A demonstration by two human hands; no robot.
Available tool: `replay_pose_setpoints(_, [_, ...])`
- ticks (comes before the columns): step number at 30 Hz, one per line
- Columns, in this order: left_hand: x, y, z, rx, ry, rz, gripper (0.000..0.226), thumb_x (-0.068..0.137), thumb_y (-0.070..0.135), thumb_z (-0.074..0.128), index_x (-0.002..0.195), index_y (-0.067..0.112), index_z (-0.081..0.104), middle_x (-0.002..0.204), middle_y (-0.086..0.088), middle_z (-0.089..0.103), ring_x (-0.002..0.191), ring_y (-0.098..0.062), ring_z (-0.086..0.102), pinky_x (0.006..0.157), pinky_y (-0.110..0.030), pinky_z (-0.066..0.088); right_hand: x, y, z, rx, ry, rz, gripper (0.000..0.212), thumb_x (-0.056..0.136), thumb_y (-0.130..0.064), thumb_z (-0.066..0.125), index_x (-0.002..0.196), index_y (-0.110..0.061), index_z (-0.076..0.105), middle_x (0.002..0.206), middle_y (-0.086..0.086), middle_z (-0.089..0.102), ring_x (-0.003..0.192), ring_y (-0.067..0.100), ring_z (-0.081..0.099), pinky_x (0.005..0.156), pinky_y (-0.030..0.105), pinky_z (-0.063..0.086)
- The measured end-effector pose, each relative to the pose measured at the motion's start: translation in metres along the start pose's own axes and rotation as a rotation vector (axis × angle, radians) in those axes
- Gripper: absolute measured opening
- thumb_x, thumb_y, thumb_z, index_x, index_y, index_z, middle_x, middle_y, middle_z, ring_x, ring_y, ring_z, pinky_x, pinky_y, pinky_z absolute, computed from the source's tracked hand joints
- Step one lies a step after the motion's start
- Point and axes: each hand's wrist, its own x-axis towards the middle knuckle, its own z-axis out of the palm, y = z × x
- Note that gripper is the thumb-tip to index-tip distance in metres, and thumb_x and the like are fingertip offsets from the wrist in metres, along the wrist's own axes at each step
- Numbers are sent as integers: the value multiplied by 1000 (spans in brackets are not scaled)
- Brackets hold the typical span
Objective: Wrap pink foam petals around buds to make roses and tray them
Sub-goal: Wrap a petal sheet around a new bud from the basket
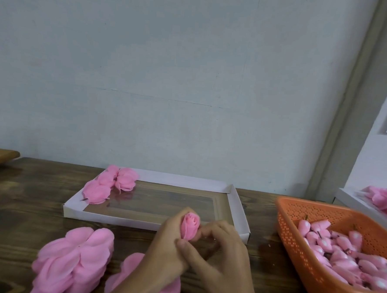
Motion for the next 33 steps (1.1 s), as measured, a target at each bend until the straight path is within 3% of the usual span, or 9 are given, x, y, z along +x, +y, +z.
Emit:
replay_pose_setpoints(4, [-1, -13, -6, 136, -62, 28, 37, 73, 13, 56, 89, 46, 57, 83, 18, 68, 73, 1, 63, 67, -17, 51, 3, 0, -3, -17, 38, 12, 37, 65, -64, 81, 69, -30, 67, 78, -13, 65, 73, 14, 65, 62, 21, 48])
replay_pose_setpoints(6, [0, -14, -11, 252, -23, 37, 44, 74, 17, 51, 102, 51, 51, 99, 37, 67, 88, 11, 66, 74, -12, 54, 2, 2, -2, -36, 26, 10, 33, 68, -59, 84, 69, -31, 67, 79, -14, 66, 74, 14, 66, 61, 20, 50])
replay_pose_setpoints(10, [4, -12, -8, 168, 53, -43, 44, 79, 2, 59, 77, 46, 54, 69, 15, 59, 67, -2, 58, 64, -22, 49, -1, 6, 0, -119, -4, -38, 24, 76, -45, 83, 68, -30, 66, 75, -13, 64, 71, 10, 64, 61, 14, 46])
replay_pose_setpoints(13, [5, -12, -5, 33, 24, -74, 22, 69, 17, 60, 58, 32, 49, 59, 12, 43, 62, -13, 39, 61, -38, 34, 0, 5, 1, -105, 3, -60, 28, 72, -45, 84, 64, -29, 63, 70, -14, 63, 68, 8, 60, 60, 11, 42])
replay_pose_setpoints(17, [3, -15, -4, -23, 44, -51, 13, 65, 38, 69, 58, 30, 61, 57, 7, 52, 64, -11, 50, 62, -42, 46, 7, 7, -2, 113, 42, -27, 35, 64, -46, 91, 68, -26, 63, 77, -4, 64, 71, 21, 65, 64, 42, 55])
replay_pose_setpoints(19, [1, -12, -4, -58, 113, -62, 25, 60, 44, 80, 60, 25, 64, 58, 6, 55, 66, -12, 53, 67, -42, 55, 10, 8, -4, 203, 39, -7, 37, 64, -44, 93, 80, -28, 64, 86, -1, 62, 76, 26, 65, 65, 51, 55])
replay_pose_setpoints(23, [1, 4, -13, -68, 144, -137, 44, 66, 54, 85, 57, 21, 58, 52, 7, 46, 52, -8, 42, 50, -20, 36, 11, 16, -4, 370, 32, 103, 27, 83, -49, 79, 98, -30, 66, 100, -1, 65, 89, 20, 65, 77, 46, 57])
replay_pose_setpoints(29, [40, 34, -75, 263, 188, -237, 50, 88, 45, 79, 59, 27, 43, 54, 11, 32, 45, -6, 31, 48, -23, 31, 12, 35, -4, 315, 71, 262, 19, 88, -55, 70, 98, -39, 64, 98, -7, 69, 93, 12, 66, 79, 35, 53])
replay_pose_setpoints(33, [87, 42, -138, 601, -58, -375, 41, 100, 37, 56, 67, 22, 36, 69, -5, 37, 65, -23, 37, 67, -37, 36, 14, 42, -1, 289, 72, 330, 32, 81, -59, 68, 101, -34, 64, 99, -13, 68, 93, 10, 67, 82, 47, 58])
